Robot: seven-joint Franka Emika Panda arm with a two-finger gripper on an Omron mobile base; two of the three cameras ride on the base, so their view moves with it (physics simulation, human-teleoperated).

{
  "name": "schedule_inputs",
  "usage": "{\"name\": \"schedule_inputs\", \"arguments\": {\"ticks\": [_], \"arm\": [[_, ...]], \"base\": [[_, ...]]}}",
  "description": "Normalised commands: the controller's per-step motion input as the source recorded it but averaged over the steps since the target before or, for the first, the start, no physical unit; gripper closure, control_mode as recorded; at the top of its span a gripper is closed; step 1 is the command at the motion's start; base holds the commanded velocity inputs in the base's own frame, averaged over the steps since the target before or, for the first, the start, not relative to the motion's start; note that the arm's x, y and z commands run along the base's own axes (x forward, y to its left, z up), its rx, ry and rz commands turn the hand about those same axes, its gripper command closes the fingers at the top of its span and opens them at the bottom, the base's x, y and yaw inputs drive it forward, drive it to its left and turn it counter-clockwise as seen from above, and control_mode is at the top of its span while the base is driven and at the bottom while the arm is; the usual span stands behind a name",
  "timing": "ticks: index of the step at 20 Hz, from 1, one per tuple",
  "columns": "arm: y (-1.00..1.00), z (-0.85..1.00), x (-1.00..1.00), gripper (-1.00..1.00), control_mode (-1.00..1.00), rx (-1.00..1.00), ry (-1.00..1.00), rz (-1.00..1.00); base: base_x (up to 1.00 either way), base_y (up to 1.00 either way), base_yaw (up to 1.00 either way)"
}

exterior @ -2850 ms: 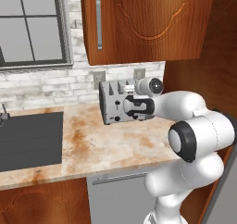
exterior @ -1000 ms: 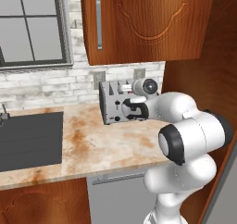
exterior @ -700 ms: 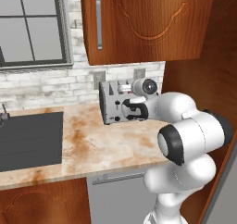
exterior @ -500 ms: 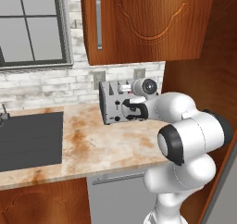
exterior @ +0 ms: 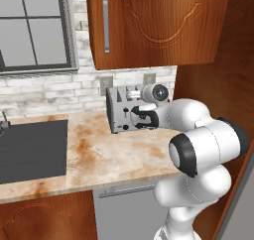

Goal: Start the toaster. Once the lever pops up, take the bread to the plate on the dining counter.

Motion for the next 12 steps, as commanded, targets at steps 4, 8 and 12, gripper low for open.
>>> {"name": "schedule_inputs", "arguments": {"ticks": [4, 8, 12], "arm": [[0.00, 0.00, 0.00, -1.00, -1.00, 0.00, 0.00, 0.00], [0.00, 0.00, 0.00, -1.00, -1.00, 0.00, 0.00, 0.00], [0.00, 0.00, 0.00, -1.00, -1.00, 0.00, 0.00, 0.00]], "base": [[0.00, 0.00, 0.00], [0.00, 0.00, 0.00], [0.00, 0.00, 0.00]]}}
